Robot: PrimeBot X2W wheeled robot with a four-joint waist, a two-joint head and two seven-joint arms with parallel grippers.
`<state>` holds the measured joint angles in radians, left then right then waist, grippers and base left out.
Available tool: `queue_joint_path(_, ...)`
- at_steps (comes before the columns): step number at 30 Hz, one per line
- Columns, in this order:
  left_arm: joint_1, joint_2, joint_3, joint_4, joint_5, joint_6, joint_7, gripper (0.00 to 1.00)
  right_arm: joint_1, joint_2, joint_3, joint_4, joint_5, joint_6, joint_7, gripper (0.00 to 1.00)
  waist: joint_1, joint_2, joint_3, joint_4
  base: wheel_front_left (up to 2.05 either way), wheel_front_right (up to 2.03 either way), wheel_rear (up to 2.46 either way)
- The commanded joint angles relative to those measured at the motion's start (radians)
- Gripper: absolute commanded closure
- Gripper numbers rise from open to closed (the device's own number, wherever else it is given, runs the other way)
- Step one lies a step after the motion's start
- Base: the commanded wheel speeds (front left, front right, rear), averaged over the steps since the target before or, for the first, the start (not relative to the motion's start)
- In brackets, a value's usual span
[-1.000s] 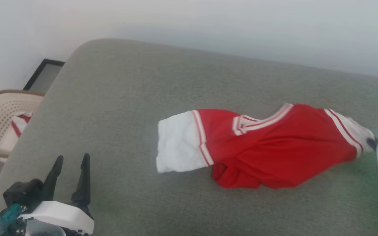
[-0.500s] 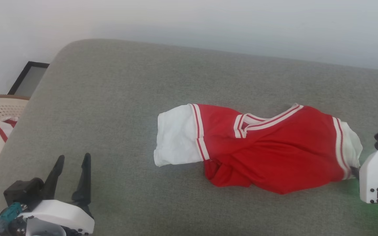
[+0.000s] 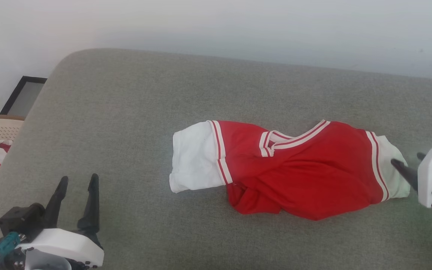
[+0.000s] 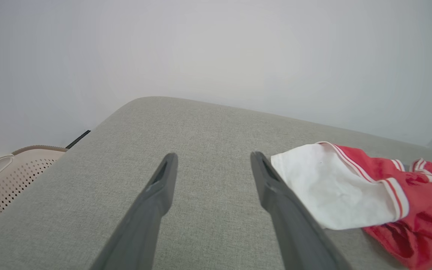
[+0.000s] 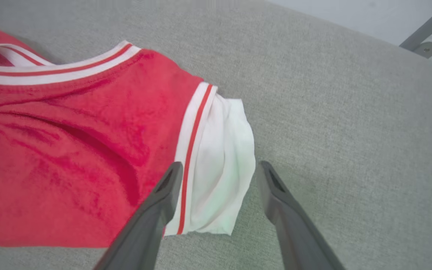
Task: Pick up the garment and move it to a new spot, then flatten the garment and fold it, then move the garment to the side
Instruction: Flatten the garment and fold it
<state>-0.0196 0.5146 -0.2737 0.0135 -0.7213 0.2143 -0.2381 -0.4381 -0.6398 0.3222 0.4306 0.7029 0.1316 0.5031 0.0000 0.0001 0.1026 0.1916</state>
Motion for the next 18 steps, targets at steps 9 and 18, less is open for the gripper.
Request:
queue_joint_path(9, -0.005, -0.001, -0.02, -0.009, 0.01, -0.007, 0.007, 0.0, -0.03, 0.033, -0.054, -0.011, -0.062, -0.002, -0.024, 0.0, 0.0, -0.0001, -0.001, 0.027, 0.0, 0.0, 0.0)
queue_joint_path(18, -0.038, -0.015, -0.051, 0.0, 0.017, -0.024, 0.014, 0.0, -0.109, 0.06, -0.069, 0.143, -0.118, -0.002, -0.016, 0.0, 0.0, -0.0001, 0.033, 0.083, 0.0, 0.0, 0.0)
